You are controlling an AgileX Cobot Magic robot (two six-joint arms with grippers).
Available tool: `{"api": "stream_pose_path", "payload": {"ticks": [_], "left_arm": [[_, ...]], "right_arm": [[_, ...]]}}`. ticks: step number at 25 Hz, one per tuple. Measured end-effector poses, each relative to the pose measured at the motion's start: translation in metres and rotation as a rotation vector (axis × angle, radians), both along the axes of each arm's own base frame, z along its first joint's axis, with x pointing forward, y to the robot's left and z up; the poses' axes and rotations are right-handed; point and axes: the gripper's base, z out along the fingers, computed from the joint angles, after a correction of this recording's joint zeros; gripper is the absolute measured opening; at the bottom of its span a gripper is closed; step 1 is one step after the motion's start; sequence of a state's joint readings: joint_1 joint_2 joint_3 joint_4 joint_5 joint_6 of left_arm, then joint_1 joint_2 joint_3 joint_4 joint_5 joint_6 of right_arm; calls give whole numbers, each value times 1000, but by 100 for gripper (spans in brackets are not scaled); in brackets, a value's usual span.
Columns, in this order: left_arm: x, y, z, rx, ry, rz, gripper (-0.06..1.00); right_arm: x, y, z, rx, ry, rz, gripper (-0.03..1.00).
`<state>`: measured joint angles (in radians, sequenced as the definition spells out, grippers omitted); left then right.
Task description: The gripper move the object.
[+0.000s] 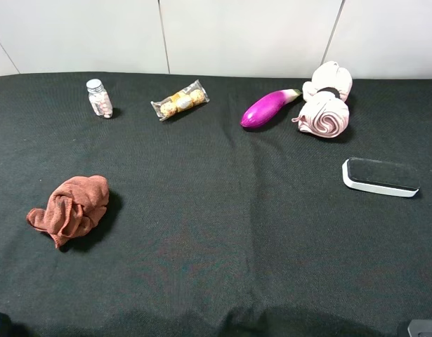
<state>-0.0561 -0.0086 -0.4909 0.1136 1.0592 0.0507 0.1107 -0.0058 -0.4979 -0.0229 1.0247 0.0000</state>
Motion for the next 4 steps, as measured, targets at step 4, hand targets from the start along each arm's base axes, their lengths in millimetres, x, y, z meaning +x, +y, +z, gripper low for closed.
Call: {"api": "stream_pose_path", "payload": {"ticks": [4], "left_arm": [[0,0,0,0,0,0,99]], "right_arm": [[0,0,0,0,0,0,69]]}}
